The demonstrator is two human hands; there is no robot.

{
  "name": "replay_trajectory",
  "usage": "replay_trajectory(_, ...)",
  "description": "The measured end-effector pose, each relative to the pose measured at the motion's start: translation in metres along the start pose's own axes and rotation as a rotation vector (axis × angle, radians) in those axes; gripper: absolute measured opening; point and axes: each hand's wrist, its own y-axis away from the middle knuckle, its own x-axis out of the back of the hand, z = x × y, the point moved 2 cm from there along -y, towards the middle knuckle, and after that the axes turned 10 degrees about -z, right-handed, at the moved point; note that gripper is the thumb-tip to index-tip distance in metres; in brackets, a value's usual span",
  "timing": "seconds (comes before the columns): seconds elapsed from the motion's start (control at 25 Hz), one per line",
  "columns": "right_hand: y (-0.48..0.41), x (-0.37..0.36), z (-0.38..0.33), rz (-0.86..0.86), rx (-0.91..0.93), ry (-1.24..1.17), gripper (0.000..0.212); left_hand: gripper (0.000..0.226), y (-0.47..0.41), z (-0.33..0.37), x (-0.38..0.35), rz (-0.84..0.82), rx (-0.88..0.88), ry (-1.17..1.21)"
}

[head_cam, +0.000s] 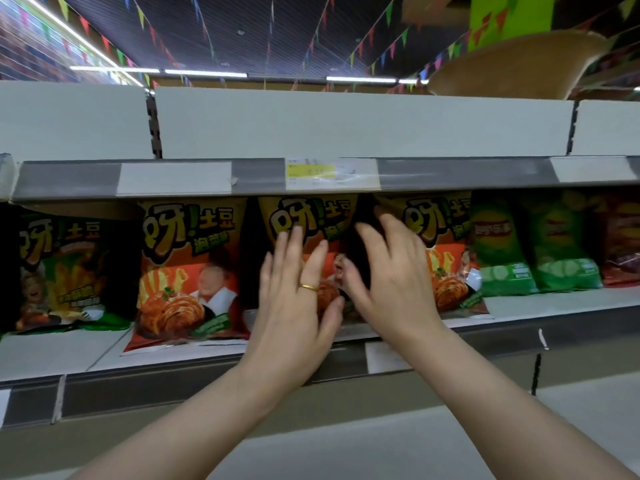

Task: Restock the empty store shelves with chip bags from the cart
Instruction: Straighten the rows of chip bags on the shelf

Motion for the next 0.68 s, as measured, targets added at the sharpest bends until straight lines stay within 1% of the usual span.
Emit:
replay_trajectory(0.08,0.002,0.011,0.032,0.022,-0.079,0.029,0.042,0.065,-0.01,0.023,-0.018,-0.052,-0.015,0.071)
replay_trajectory(0.12,0.004,0.015,0.047,0.0,-0.104,0.053,0.044,0.066,-0.015,0.035,-0.027,-0.083,-0.02,0.1)
replay_trajectory(0.2,0.01,0.019,0.074,-0.131,-0.127,0.117,0.048,0.067,-0.029,0.061,-0.046,-0.122,-0.014,0.152)
replay_trajectory(0.24,0.012,0.018,0.087,-0.236,-0.14,0.147,0.051,0.067,-0.035,0.073,-0.055,-0.142,0.022,0.184)
replay_trajectory(0.32,0.015,0.016,0.109,-0.429,-0.165,0.158,0.057,0.073,-0.047,0.092,-0.073,-0.222,0.156,0.241)
replay_trajectory(0.4,0.016,0.014,0.127,-0.552,-0.187,0.066,0.064,0.084,-0.058,0.104,-0.088,-0.308,0.31,0.259)
replay_trajectory(0.48,0.019,0.009,0.138,-0.695,-0.188,-0.095,0.071,0.092,-0.064,0.107,-0.096,-0.35,0.427,0.281)
replay_trajectory(0.56,0.025,0.011,0.139,-0.705,-0.131,-0.188,0.078,0.097,-0.066,0.104,-0.101,-0.36,0.485,0.293)
replay_trajectory(0.68,0.026,0.014,0.138,-0.68,-0.053,-0.276,0.08,0.1,-0.065,0.102,-0.102,-0.341,0.486,0.288)
